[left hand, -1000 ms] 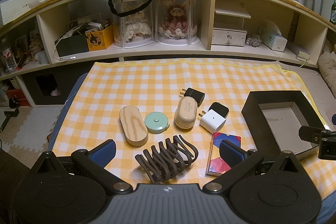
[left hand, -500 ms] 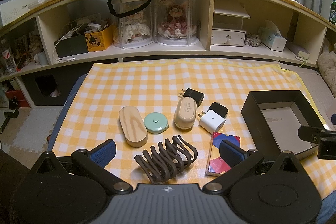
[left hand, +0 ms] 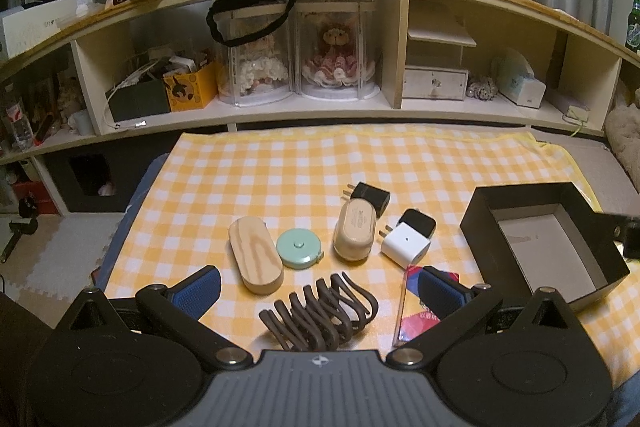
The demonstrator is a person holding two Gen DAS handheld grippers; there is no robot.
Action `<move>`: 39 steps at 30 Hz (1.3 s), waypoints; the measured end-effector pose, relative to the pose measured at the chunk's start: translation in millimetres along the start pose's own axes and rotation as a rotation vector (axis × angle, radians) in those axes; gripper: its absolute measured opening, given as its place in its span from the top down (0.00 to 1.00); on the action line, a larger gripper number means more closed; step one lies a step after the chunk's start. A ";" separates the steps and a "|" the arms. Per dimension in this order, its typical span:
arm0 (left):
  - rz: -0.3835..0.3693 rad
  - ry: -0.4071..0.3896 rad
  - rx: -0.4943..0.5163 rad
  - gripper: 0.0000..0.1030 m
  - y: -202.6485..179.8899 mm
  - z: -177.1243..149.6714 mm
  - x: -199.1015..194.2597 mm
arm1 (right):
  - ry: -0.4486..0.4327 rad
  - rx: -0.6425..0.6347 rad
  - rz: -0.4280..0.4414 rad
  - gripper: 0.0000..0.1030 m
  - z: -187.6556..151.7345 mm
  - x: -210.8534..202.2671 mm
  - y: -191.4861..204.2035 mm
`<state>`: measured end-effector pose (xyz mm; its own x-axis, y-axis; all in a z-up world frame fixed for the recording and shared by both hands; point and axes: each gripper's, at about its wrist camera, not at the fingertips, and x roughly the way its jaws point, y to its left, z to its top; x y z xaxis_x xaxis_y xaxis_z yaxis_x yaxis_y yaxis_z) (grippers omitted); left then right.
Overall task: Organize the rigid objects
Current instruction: 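Lower the left gripper onto the dark brown coil bundle and grasp it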
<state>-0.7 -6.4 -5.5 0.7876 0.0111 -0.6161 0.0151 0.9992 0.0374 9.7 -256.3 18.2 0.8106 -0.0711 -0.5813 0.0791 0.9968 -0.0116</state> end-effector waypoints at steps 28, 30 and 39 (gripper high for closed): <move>-0.089 -0.019 -0.022 0.00 11.0 9.3 4.2 | 0.332 -0.001 -0.033 0.64 -10.2 133.4 -94.5; -0.101 -0.006 -0.007 0.00 13.8 15.2 5.4 | 0.365 0.002 -0.045 0.82 -12.3 136.7 -91.9; -0.183 0.025 0.143 0.00 33.9 56.0 38.6 | 0.413 0.029 -0.049 0.94 -13.3 129.4 -94.5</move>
<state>64.7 25.8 16.0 0.7484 -0.1670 -0.6419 0.2448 0.9690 0.0333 99.4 -359.2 -66.8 0.5046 -0.0920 -0.8584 0.1332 0.9907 -0.0279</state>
